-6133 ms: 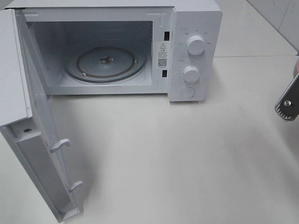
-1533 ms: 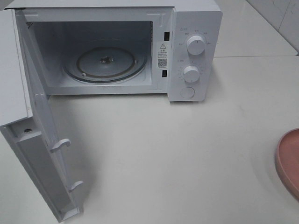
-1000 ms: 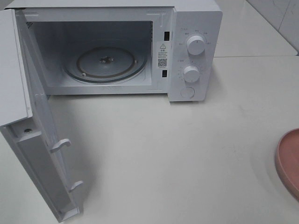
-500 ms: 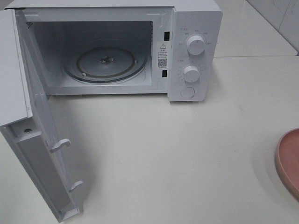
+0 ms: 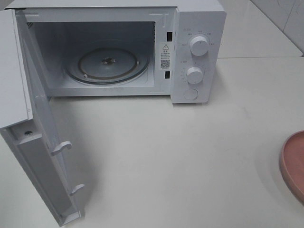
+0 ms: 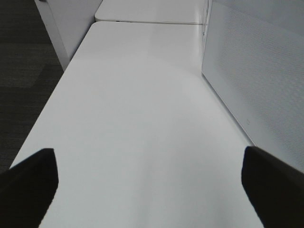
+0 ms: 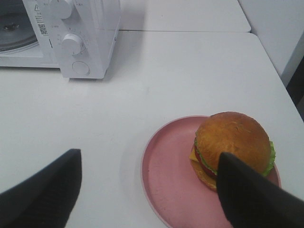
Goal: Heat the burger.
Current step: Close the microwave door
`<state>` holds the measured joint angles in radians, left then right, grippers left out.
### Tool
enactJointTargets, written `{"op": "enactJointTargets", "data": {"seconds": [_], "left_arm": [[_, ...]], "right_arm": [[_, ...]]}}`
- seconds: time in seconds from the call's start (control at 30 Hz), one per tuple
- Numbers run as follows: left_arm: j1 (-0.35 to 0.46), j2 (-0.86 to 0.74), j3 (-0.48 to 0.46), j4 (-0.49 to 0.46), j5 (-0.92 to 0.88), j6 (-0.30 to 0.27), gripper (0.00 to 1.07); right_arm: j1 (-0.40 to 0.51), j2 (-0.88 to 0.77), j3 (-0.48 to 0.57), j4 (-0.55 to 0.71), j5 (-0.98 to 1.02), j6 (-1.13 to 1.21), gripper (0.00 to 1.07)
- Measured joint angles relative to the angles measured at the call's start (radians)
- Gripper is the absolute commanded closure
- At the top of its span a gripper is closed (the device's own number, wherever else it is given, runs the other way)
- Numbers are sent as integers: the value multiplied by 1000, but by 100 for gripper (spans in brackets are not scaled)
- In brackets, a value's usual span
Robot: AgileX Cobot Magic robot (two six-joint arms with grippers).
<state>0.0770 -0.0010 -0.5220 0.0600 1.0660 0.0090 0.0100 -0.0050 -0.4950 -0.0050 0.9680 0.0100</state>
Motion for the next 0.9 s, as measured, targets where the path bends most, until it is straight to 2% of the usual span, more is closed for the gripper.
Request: {"op": "enactJointTargets", "data": {"seconds": [0.23,0.3,0.33,0.4,0.43,0.47,0.5,0.53,0.57,0.6,0.63,0.77,0.83,0.87,0.9], "left_arm": [[0,82,-10,30,-68,0,9],[0,143,-10,31,-136,0,19],[0,143,-10,31,-136,0,19],[0,201,4,31,-268,0,51],[0,201,4,31,-268,0,51],[0,229,20,31,-327,0,62],[0,229,20,31,-327,0,62],[0,244,30,31,-359,0,84],[0,275,52,30,-414,0,102],[0,275,52,30,-414,0,102],[0,302,75,26,-476,0,107],[0,345,115,22,-579,0,107],[0,392,166,21,-708,0,107],[0,392,166,21,-708,0,107],[0,422,199,19,-814,0,107]], "right_arm": [[0,0,0,0,0,0,34],[0,0,0,0,0,0,34],[0,0,0,0,0,0,34],[0,0,0,0,0,0,34],[0,0,0,0,0,0,34],[0,0,0,0,0,0,34],[0,0,0,0,0,0,34],[0,0,0,0,0,0,34],[0,0,0,0,0,0,34],[0,0,0,0,0,0,34],[0,0,0,0,0,0,34],[0,0,0,0,0,0,34],[0,0,0,0,0,0,34],[0,0,0,0,0,0,34],[0,0,0,0,0,0,34]]}}
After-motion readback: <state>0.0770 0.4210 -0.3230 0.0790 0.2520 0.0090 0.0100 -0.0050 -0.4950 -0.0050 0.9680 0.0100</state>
